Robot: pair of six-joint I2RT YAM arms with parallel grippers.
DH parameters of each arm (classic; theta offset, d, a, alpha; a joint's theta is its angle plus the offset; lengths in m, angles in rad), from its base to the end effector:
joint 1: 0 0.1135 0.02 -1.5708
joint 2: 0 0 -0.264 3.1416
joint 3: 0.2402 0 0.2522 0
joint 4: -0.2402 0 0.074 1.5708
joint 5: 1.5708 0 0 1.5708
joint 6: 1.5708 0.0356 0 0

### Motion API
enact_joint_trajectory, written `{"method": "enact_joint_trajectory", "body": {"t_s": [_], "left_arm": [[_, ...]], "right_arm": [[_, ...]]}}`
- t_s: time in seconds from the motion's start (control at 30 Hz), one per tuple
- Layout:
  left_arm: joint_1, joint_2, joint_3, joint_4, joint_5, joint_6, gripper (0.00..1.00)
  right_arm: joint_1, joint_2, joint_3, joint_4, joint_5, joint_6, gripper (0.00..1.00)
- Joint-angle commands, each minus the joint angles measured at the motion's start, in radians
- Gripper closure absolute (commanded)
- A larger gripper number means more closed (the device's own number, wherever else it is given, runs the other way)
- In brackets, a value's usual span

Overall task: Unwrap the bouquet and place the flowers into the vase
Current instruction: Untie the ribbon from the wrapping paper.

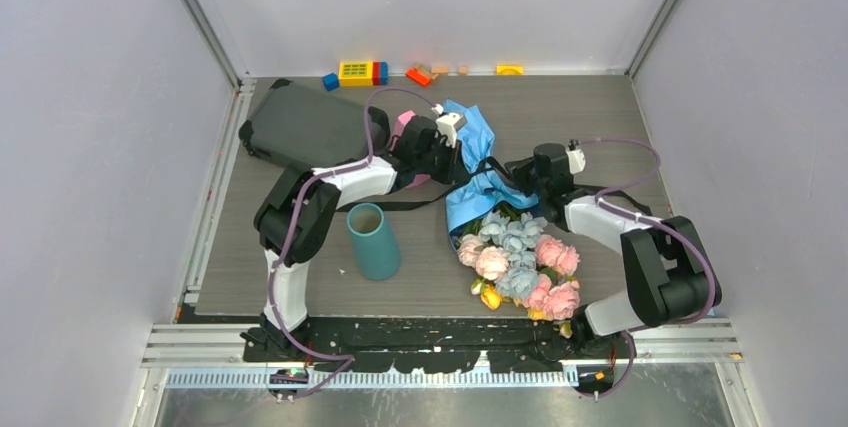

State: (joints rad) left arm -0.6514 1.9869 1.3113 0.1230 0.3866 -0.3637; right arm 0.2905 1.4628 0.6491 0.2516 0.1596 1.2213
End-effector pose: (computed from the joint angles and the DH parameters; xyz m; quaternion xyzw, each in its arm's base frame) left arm 0.3469 -0.2813 0.1925 0.2155 0.8346 -0.3791 0.3365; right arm 0.2850 0.0793 0.1810 0.4261 0.7626 0.2796 0.3984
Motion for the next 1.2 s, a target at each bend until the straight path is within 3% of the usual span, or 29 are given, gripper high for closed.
{"method": "enact_joint_trajectory", "body": {"t_s": [0.0,0.07,0.23,0.37,1.17], "left_arm": [[0.01,-0.069,-0.016,0.033,0.001,-0.007,1.0],[0.01,-0.069,-0.017,0.035,0.005,-0.009,1.0],[0.01,-0.066,-0.017,0.047,0.011,-0.016,1.0],[0.011,-0.062,-0.008,0.046,0.015,-0.017,1.0],[0.009,-0.053,0.008,0.033,0.031,-0.009,1.0]], "right_arm": [[-0.007,-0.058,0.01,-0.01,-0.011,-0.065,1.0],[-0.007,-0.066,0.029,-0.033,-0.055,-0.07,0.98],[0.015,-0.088,0.048,-0.042,-0.111,-0.046,0.78],[0.045,-0.073,0.066,-0.045,-0.121,-0.035,0.72],[0.052,0.105,0.11,0.057,-0.118,0.026,0.65]]}}
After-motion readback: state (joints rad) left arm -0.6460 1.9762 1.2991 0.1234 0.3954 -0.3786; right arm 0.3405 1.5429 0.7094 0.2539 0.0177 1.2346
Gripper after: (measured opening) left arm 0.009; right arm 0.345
